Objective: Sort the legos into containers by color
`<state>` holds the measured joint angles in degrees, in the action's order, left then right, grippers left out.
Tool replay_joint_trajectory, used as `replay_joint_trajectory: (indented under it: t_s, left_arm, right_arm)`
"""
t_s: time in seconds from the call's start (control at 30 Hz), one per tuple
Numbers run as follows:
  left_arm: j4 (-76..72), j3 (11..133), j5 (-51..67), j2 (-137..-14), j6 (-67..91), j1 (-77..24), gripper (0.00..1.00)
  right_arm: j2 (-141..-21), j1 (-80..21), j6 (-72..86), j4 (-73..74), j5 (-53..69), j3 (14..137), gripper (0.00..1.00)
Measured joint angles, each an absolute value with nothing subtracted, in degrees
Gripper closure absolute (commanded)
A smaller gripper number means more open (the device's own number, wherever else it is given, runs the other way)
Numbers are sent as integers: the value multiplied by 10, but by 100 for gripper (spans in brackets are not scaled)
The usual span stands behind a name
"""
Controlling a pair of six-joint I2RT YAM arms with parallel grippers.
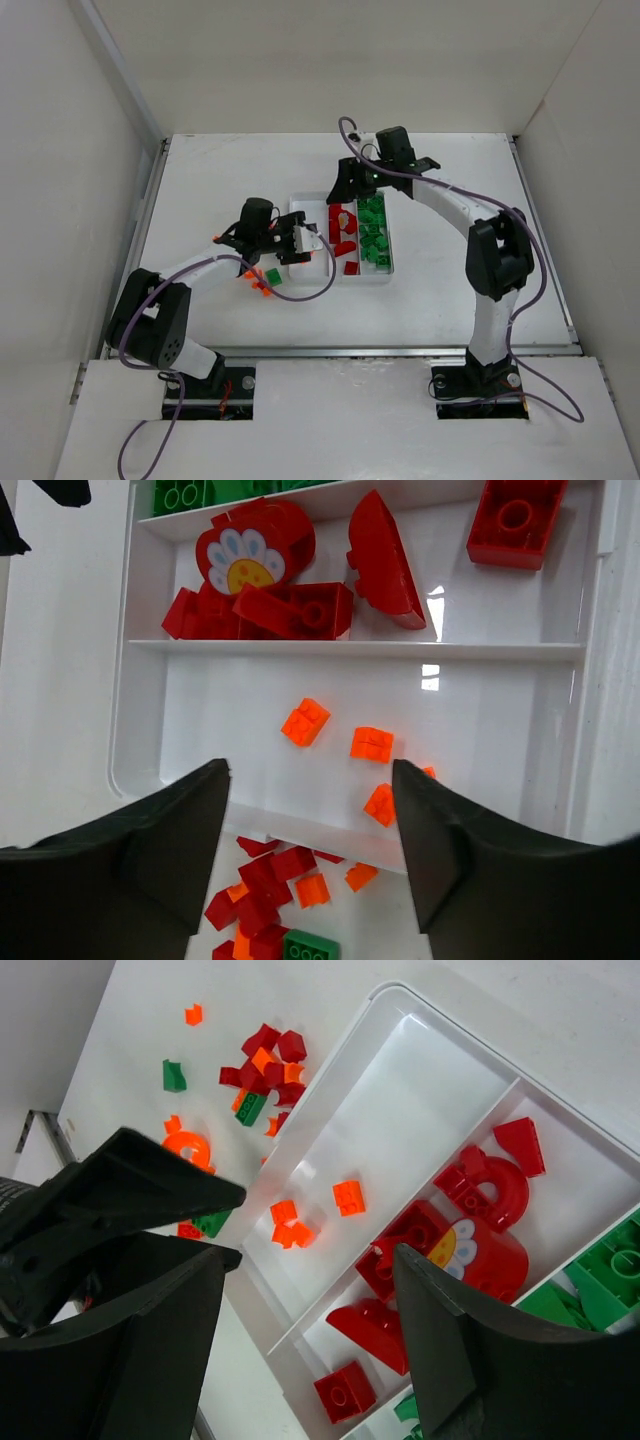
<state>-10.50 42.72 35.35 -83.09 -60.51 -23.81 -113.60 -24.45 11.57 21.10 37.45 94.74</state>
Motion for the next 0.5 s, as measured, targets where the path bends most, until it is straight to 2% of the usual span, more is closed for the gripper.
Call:
replay_joint_trajectory:
  t_s: [0.17,0.37,0.5]
  left_arm:
    - [-104,427,351,-832,-606,-237,24]
    - [-112,436,350,-825,-514,-191,23]
    - [-146,444,279,-804,-385,-144,23]
  right_arm:
    - [-1123,-247,116,210,374,936,27]
    - [-1122,-248,116,210,366,936,26]
    - [-1121,-252,113,211,341,938,26]
